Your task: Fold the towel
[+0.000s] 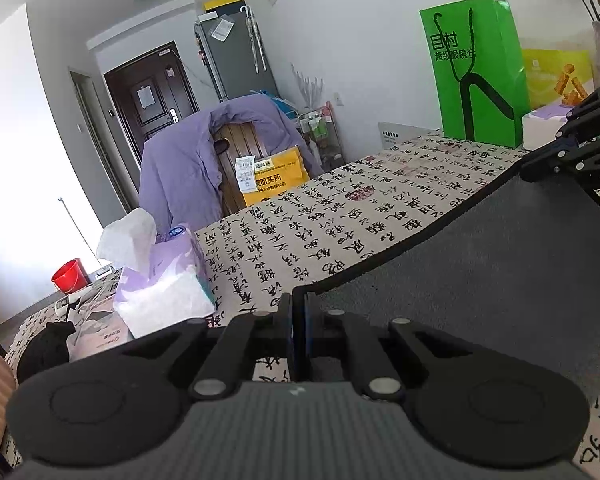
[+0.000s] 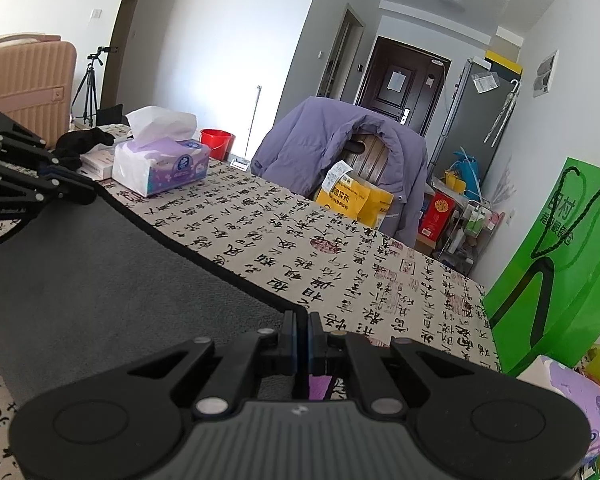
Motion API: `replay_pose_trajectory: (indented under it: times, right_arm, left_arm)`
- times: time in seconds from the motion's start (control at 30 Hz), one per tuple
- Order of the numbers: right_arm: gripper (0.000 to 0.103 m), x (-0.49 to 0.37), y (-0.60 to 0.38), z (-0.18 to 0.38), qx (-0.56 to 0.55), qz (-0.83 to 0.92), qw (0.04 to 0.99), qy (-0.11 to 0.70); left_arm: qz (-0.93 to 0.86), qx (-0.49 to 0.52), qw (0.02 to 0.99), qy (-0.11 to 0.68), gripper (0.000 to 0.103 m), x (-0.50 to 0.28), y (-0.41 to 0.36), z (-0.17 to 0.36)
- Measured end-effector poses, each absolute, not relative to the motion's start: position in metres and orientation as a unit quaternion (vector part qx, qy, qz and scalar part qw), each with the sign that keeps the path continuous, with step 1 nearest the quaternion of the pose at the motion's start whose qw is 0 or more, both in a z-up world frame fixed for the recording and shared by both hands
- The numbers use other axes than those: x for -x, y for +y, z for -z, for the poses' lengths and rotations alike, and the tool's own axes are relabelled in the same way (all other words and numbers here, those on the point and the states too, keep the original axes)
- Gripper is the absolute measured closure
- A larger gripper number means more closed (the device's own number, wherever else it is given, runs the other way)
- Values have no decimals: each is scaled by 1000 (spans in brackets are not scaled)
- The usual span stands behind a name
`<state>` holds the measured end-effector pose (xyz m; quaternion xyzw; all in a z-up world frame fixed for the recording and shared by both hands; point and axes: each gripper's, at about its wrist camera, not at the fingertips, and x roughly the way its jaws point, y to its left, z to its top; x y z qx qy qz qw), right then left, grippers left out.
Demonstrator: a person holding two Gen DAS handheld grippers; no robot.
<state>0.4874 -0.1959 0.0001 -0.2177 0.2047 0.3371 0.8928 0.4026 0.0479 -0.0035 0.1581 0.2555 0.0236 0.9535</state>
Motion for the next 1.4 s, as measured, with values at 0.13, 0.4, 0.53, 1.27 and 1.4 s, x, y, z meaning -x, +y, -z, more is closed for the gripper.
replay_pose_trajectory:
  times: [0.13,0.4,0.53,1.27,1.4]
  right_arm:
    - [99,-493,-194,1,220,-336,892,206]
    - [99,-501,-192,5,222,-337,890,213]
    - [99,-506,-189,6,222,-338,889,214]
    - [0,-536,-205,5,102,-350,880,303]
    - [0,-534,-202,7,106,-351,879,306]
  left_arm:
    - [-24,-158,952,259,97,-409,49,6]
    - [-23,-159,951,265,97,-420,52,10]
    - [-23,-158,950,270,97,-427,54,13]
    - [-8,-29,957,289,0,-432,84,2]
    - [-4,-31,956,291,0,-430,82,3]
